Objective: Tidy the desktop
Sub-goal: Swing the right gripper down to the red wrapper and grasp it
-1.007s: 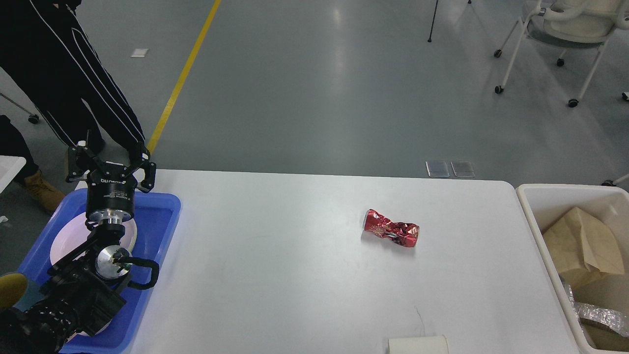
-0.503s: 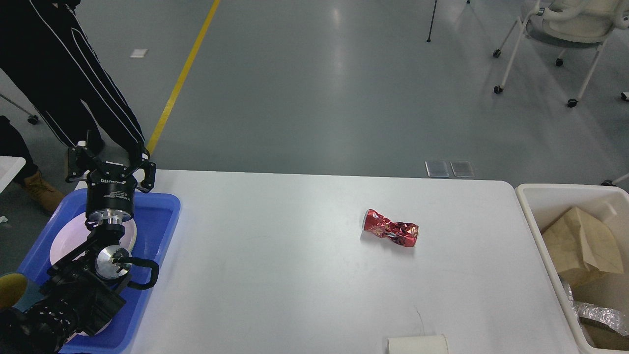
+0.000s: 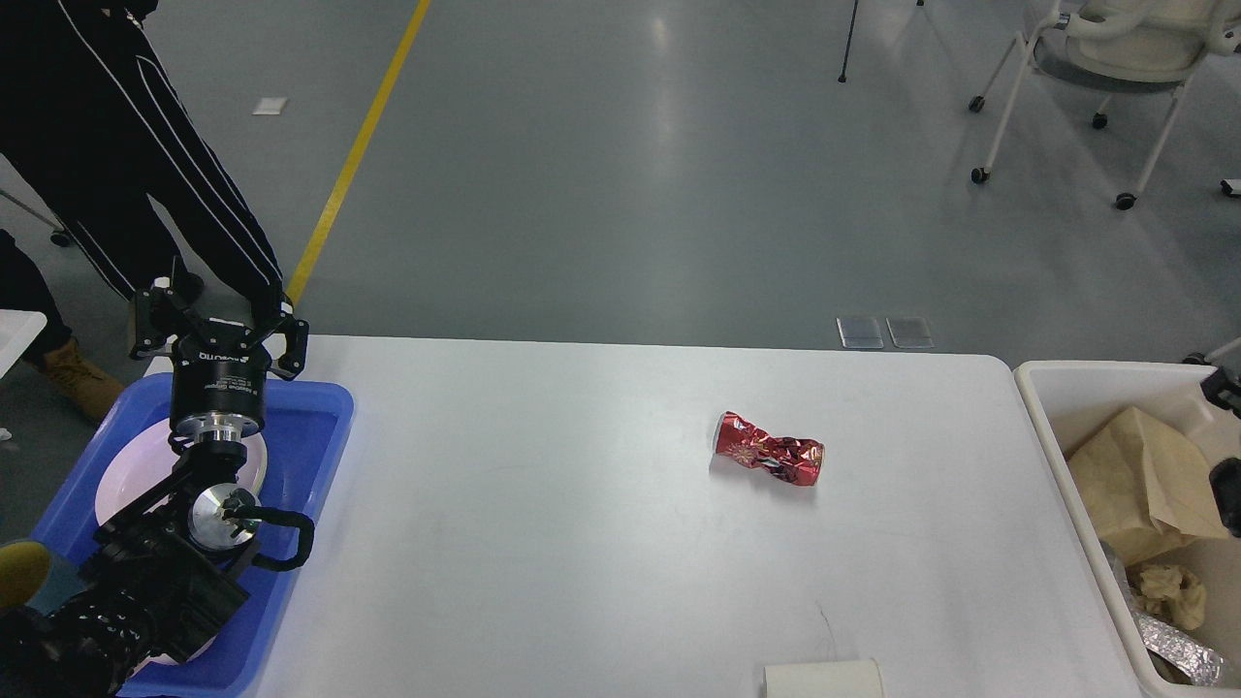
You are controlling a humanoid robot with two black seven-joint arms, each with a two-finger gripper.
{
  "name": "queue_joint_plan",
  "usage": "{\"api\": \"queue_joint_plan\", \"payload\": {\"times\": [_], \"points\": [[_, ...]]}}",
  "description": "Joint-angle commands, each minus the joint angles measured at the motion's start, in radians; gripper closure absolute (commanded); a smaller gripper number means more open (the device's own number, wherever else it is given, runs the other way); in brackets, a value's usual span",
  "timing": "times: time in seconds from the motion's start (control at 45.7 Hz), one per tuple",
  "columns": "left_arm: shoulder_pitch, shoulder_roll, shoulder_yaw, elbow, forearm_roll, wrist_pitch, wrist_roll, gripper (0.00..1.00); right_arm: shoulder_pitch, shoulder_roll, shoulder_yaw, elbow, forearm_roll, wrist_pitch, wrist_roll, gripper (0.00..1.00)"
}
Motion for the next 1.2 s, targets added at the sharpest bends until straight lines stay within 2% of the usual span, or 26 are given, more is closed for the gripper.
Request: {"api": "queue_joint_plan", "payload": {"times": [0.0,0.131,0.219,0.284,0.459,0.613,0.678,0.766,0.941,1.05,1.182], "points": [[0.0,0.0,0.0,0.0,0.0,0.0,0.0,0.03,0.234,0.006,-0.015,0.058,-0.019,0.122,0.007,0.0],[0.0,0.0,0.0,0.0,0.0,0.0,0.0,0.03,0.552,0.0,-0.026,0.216,-0.065,0.364,0.018,0.0],[0.0,0.0,0.0,0.0,0.0,0.0,0.0,0.03,0.716,0.01,-0.026,0.359,-0.093,0.455,0.043,0.0],[0.0,0.0,0.0,0.0,0.0,0.0,0.0,0.03,0.829,0.026,-0.024,0.517,-0.127,0.461,0.049,0.0],[0.0,0.0,0.0,0.0,0.0,0.0,0.0,0.03,1.13,0.062,-0.014,1.049,-0.274,0.464,0.049,0.0],[0.0,0.0,0.0,0.0,0.0,0.0,0.0,0.03,1.241,0.119,-0.012,1.356,-0.306,0.456,0.046,0.0],[0.0,0.0,0.0,0.0,0.0,0.0,0.0,0.03,1.259,0.125,-0.012,1.436,-0.326,0.456,0.044,0.0],[0.0,0.0,0.0,0.0,0.0,0.0,0.0,0.03,1.258,0.13,-0.01,1.479,-0.348,0.455,0.044,0.0],[0.0,0.0,0.0,0.0,0.0,0.0,0.0,0.03,1.192,0.145,-0.017,1.464,-0.354,0.408,0.044,0.0],[0.0,0.0,0.0,0.0,0.0,0.0,0.0,0.03,1.106,0.155,-0.038,1.383,-0.354,0.363,0.038,0.0],[0.0,0.0,0.0,0.0,0.0,0.0,0.0,0.03,0.956,0.153,-0.035,1.214,-0.287,0.361,0.027,0.0]]}}
